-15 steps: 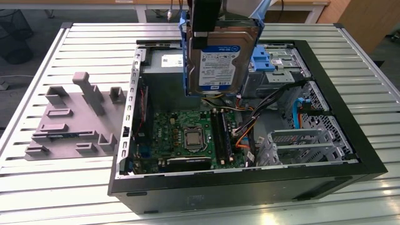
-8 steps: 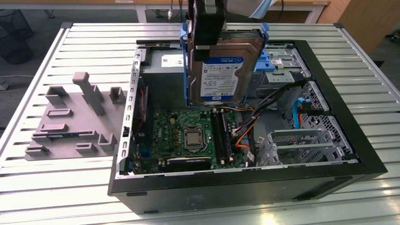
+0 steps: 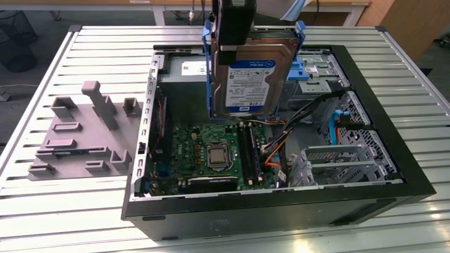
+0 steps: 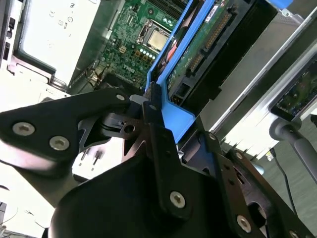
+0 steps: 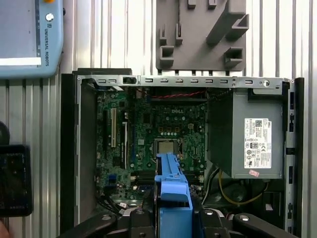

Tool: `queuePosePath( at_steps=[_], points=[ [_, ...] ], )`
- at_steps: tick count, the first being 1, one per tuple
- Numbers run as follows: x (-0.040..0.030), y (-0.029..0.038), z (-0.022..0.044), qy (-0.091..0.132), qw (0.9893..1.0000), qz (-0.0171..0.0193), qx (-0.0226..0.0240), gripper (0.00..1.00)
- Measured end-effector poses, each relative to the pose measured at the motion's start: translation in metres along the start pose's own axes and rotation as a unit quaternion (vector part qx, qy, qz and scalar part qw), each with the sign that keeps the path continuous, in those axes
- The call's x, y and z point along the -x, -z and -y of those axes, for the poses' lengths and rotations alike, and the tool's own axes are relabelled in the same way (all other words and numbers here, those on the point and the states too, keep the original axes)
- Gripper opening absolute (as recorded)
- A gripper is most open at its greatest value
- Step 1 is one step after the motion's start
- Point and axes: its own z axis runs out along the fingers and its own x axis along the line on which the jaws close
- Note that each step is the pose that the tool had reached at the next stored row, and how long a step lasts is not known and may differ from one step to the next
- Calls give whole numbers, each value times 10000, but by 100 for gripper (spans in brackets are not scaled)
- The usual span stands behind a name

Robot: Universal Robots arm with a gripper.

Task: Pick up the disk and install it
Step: 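Insert the disk into the insertion slot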

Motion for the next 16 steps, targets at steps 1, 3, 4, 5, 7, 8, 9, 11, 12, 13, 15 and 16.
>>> queuePosePath(
  at_steps=[1, 3, 4, 5, 7, 8, 9, 11, 12, 13, 15, 16],
  points=[
    [-14, 0, 0, 0, 10000, 0, 0, 36],
    [-74, -1, 0, 0, 10000, 1, -1, 36],
    [-111, 0, 1, 0, 10000, 0, 0, 36],
    [-149, -2, 1, -1, 10000, 0, -1, 36],
    [-218, -4, 3, -1, 10000, 0, -1, 36],
    [-243, -4, 10, -1, 10000, -1, 0, 36],
    [-262, -5, 26, -1, 10000, -2, 0, 36],
    [-287, -6, 88, -1, 10000, -1, -1, 36],
    [-297, -6, 124, 0, 10000, -1, -1, 36],
    [-304, -7, 168, -1, 10000, -1, -1, 36],
    [-314, -7, 261, 0, 10000, -1, -1, 36],
    [-316, -8, 306, 0, 10000, -2, -1, 36]
  ],
)
